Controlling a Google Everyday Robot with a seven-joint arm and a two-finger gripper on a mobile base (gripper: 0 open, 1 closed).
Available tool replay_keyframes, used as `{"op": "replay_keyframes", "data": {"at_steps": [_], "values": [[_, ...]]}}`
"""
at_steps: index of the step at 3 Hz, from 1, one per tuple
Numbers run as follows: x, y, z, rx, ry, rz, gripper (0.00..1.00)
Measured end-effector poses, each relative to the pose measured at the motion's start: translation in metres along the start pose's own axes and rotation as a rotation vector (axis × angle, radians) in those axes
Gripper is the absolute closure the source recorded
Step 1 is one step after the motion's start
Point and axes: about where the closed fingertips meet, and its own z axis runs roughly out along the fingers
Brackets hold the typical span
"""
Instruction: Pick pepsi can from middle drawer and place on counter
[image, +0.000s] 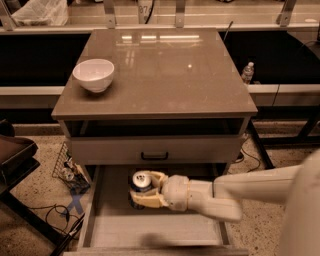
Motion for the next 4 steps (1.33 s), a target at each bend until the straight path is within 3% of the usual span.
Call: {"op": "replay_keyframes", "data": {"at_steps": [2,3,4], "values": [[-0.172,-0.020,-0.023,0.098,-0.012,-0.071,1.00],[-0.260,-0.020,-0.026,0.161,-0.016,-0.142,1.00],[-0.338,-0.046,-0.015,0.222,-0.011,-0.264,1.00]]}}
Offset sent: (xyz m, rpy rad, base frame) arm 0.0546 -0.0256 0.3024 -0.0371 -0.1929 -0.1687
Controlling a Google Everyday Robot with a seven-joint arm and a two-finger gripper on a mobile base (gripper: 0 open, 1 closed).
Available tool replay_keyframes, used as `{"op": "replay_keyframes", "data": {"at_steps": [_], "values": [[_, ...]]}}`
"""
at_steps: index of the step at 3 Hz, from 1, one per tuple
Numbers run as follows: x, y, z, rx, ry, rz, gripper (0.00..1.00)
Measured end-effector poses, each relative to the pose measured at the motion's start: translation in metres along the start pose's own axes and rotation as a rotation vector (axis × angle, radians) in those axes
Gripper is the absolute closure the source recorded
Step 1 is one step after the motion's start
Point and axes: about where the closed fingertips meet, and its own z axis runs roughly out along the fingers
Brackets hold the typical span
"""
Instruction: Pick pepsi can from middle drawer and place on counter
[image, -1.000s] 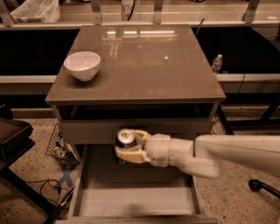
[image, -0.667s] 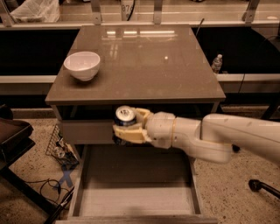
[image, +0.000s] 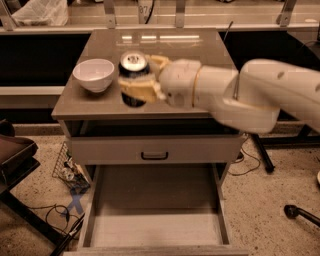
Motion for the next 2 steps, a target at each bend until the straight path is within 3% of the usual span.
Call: {"op": "replay_keyframes", "data": {"at_steps": [1,2], "values": [[-0.011,-0.033,0.030,0.018,0.015,-0.079,1.00],[0.009,-0.075,0.056,0.060,0.077,-0.111,1.00]]}}
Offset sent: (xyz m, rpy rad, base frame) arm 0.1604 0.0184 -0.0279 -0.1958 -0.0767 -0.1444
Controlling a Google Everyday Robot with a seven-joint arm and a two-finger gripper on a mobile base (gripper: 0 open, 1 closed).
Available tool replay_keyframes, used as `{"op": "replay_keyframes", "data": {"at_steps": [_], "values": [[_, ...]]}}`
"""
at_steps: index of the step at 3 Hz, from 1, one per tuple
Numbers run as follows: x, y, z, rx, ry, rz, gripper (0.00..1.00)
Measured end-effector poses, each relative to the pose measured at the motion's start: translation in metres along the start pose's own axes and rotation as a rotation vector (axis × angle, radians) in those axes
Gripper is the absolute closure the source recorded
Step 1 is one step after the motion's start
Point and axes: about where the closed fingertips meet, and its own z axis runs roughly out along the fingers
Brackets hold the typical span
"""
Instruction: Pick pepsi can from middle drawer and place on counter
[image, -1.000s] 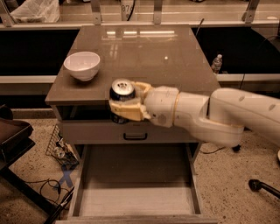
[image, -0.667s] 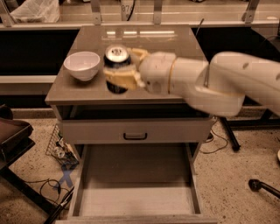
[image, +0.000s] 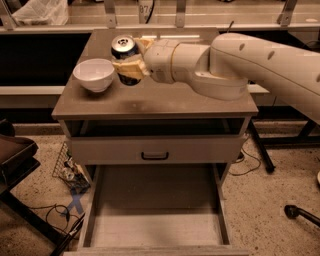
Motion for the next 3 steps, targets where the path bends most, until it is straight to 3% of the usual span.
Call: {"op": "replay_keyframes", "data": {"at_steps": [1,2,3], "values": [[0.041,-0.040,0.014,0.053,0.082,0.021,1.00],[0.091,-0.076,0.005,0.103,0.155,0.100,1.00],[0.137,-0.100,-0.020,0.141,0.202,0.254,0.97]]}}
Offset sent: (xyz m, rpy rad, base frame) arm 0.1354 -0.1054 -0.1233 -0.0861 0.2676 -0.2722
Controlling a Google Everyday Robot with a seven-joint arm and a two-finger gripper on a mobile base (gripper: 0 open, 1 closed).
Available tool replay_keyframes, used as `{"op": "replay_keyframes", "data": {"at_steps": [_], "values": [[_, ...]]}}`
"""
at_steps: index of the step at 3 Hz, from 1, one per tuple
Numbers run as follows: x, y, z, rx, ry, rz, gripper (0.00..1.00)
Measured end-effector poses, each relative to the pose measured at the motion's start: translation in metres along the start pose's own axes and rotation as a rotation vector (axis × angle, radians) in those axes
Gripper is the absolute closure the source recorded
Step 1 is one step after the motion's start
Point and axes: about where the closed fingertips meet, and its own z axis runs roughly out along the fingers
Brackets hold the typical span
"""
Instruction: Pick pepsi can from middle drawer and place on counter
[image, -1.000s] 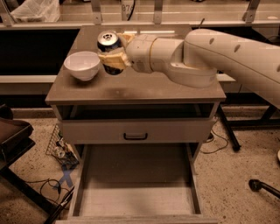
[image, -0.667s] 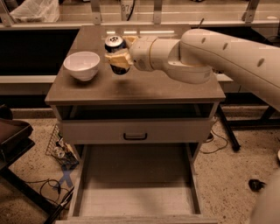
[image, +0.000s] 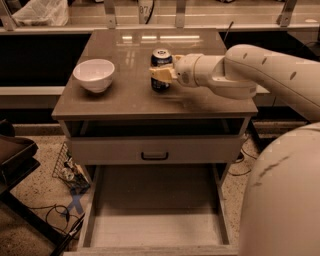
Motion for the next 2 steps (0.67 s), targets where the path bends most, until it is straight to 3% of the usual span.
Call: {"op": "replay_keyframes", "data": {"at_steps": [2], "values": [[-0.0058,-0.0003,-0.0017,0.000,0.000,0.000,0.51]]}}
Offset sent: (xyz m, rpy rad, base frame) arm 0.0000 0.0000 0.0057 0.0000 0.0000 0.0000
